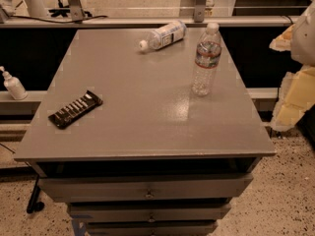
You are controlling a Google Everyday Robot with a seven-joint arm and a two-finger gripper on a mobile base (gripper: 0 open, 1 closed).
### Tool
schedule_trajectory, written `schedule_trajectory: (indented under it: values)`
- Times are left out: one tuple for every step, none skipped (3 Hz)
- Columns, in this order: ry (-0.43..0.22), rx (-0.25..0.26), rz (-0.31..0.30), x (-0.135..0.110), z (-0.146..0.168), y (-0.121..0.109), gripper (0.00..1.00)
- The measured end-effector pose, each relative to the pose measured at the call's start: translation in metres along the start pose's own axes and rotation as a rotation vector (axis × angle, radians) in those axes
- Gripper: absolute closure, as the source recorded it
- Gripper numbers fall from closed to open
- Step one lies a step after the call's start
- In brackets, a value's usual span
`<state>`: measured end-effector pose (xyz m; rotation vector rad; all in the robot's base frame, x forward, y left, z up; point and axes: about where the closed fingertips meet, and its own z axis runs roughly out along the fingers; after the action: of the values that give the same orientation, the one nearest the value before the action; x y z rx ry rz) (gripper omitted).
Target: Pick water bottle
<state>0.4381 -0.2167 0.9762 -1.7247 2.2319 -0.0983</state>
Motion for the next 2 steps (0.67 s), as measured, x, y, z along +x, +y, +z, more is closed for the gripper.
schedule_trajectory:
  values:
    - [0.000, 0.000, 0.000, 0.0000, 0.0000, 0.0000, 0.00]
    - [-0.024, 0.014, 0.011, 0.0017, 0.0035, -0.0013, 0.00]
